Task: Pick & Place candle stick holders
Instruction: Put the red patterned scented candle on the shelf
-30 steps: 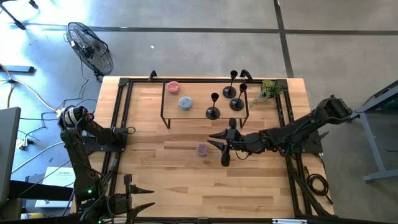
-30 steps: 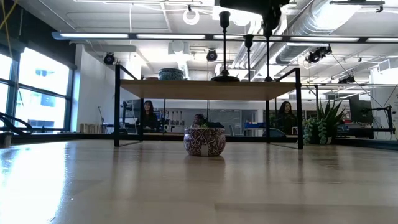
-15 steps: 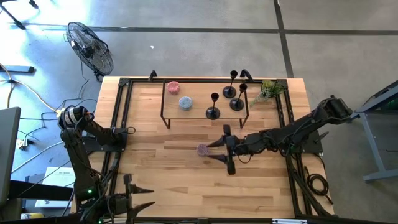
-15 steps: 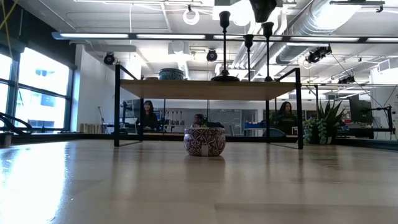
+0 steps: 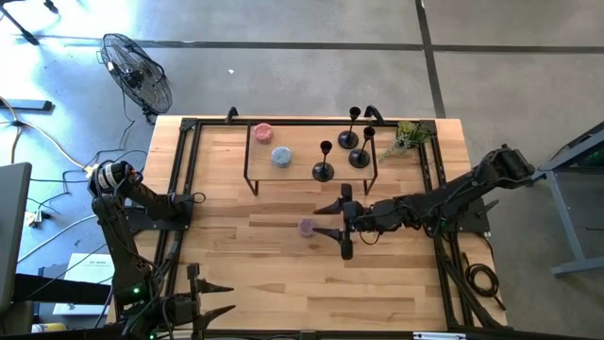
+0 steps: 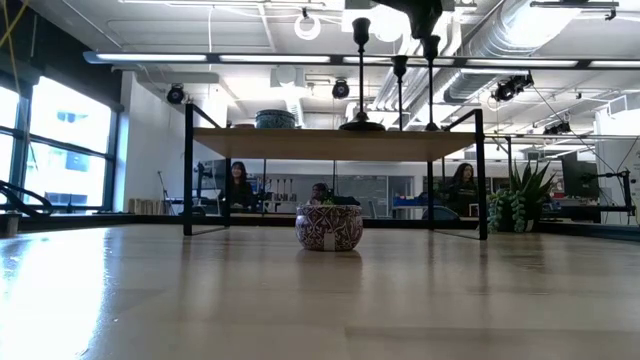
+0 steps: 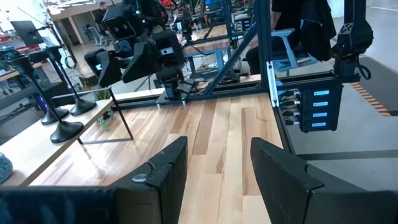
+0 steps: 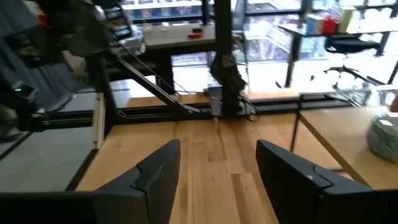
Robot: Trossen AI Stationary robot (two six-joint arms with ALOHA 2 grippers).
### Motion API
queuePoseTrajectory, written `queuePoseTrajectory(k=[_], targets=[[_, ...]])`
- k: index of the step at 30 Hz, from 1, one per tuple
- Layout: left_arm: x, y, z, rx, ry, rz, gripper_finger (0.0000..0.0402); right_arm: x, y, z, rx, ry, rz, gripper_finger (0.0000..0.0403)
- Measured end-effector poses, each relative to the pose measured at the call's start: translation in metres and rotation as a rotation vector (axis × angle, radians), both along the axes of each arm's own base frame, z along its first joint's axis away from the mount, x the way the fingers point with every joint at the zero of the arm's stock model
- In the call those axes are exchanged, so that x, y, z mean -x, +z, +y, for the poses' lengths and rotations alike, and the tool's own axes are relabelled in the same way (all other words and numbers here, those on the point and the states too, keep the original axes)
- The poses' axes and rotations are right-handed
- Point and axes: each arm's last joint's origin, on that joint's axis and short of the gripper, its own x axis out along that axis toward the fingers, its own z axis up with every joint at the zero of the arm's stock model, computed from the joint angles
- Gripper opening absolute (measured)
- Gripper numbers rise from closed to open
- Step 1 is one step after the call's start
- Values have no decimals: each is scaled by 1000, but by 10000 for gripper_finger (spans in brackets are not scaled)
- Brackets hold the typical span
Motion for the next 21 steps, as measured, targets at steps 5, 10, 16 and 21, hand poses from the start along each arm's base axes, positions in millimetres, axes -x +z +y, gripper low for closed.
queuePoseTrajectory(k=[5, 10, 16, 21], targets=[[0, 0, 0, 3, -4, 3, 172, -1, 1, -2, 27, 41, -7, 205], [0, 0, 0, 2, -3, 2, 172, -3, 3, -6, -28, 22, -27, 205], [0, 0, 0, -5, -2, 4, 172, -3, 3, -6, -91, 0, -29, 204], [0, 0, 0, -6, -2, 4, 172, -3, 3, -7, -89, -10, -29, 206]])
